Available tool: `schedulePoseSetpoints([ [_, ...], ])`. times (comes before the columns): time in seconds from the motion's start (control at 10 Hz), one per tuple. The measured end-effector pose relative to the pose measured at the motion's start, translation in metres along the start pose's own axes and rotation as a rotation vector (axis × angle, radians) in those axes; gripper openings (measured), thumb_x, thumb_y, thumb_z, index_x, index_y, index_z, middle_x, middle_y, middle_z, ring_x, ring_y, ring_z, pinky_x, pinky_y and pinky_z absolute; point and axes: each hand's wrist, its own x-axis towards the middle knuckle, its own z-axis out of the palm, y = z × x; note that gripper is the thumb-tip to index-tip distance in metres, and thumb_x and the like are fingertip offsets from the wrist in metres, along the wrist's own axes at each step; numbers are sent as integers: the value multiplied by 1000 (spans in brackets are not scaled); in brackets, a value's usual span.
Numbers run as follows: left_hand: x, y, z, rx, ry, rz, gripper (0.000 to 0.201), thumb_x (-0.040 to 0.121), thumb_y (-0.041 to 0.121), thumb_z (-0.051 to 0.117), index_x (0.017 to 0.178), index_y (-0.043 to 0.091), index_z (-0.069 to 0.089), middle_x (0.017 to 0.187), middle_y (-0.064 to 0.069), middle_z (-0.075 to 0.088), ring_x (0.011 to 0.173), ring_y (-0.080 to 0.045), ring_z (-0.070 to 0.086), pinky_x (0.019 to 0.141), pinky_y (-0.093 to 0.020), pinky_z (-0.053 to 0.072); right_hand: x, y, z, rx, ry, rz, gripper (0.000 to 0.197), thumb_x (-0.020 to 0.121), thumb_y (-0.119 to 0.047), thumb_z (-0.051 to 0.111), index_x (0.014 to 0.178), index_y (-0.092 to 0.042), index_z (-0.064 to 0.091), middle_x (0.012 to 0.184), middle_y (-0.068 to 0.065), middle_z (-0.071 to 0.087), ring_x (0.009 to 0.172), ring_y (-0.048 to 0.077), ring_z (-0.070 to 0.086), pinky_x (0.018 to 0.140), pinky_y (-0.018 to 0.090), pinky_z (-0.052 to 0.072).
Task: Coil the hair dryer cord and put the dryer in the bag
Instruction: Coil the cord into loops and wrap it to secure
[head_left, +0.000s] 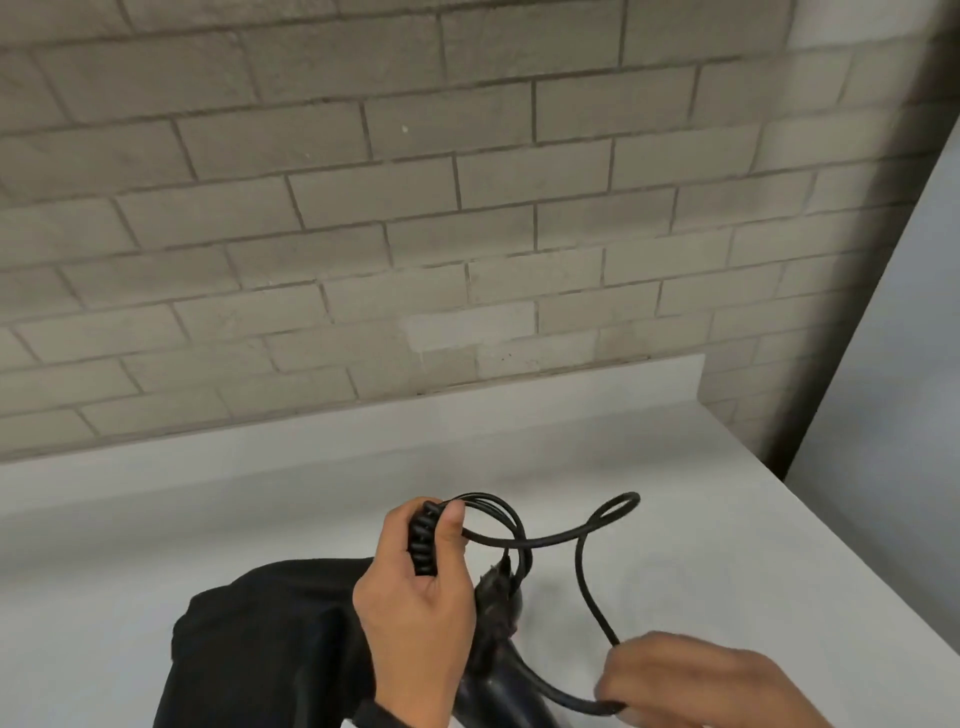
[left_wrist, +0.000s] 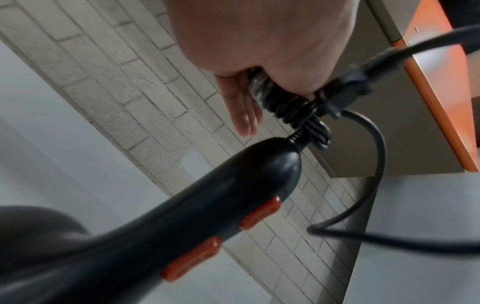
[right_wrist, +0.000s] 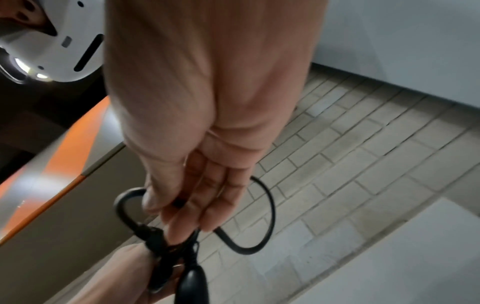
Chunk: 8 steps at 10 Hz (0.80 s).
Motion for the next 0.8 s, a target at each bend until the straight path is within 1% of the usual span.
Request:
schedulePoseSetpoints([
  [0.1,-3,3,0,-48,5,-72,30,88,53,61,86,23,65,71,10,71,64,-7,70,68,-27,58,-27,13,-21,192,-75,199,44,102,-44,33,114,-17,66,119,0,65,110,20,61,94,17,41],
  [0.2,-6,8,-3,-63,-3,-102,24,81,46,61,85,23,66,69,7,71,63,-11,71,70,-37,60,-60,31,-44,134,-131,326,22,99,-31,49,112,-44,61,116,-24,63,106,-2,63,94,6,39],
  [0.3,-7,10,-6,-86,-3,-130,23,80,45,62,85,23,67,69,4,71,63,-12,70,72,-38,60,-65,53,-39,23,-774,631,66,83,-8,71,106,-63,44,101,-43,54,97,-27,50,90,-10,26],
  [0.4,-9,13,-6,-81,-10,-129,24,78,46,62,85,23,67,68,5,71,62,-12,70,70,-35,60,-57,58,-18,-329,361,156,75,69,-10,80,101,-63,38,98,-43,50,77,-28,48,69,-11,35],
  [0.5,-12,14,-4,-67,-24,-111,24,78,46,61,84,24,67,68,6,72,63,-12,71,69,-36,59,-45,37,-6,-423,376,125,11,88,-38,54,85,-47,59,81,-35,54,60,-10,50,67,-2,38],
  [0.6,-14,15,-1,-53,-36,-99,22,79,47,61,84,26,66,69,7,72,65,-12,72,73,-43,60,-9,25,12,-497,617,-66,17,83,-38,60,85,-27,73,88,-24,60,79,-3,54,83,3,37],
  [0.7,-16,16,0,-32,-39,-67,25,80,51,60,86,28,66,69,9,71,64,-10,72,72,-44,60,13,21,31,-522,579,-89,40,80,-45,66,115,-25,62,119,-1,58,113,13,50,100,16,36],
  [0.8,-15,14,1,-8,-38,-10,30,85,62,57,87,33,64,70,10,71,63,-9,70,68,-39,60,27,17,28,-481,294,-8,38,91,-59,47,121,-36,51,113,-12,61,104,5,58,89,17,46],
])
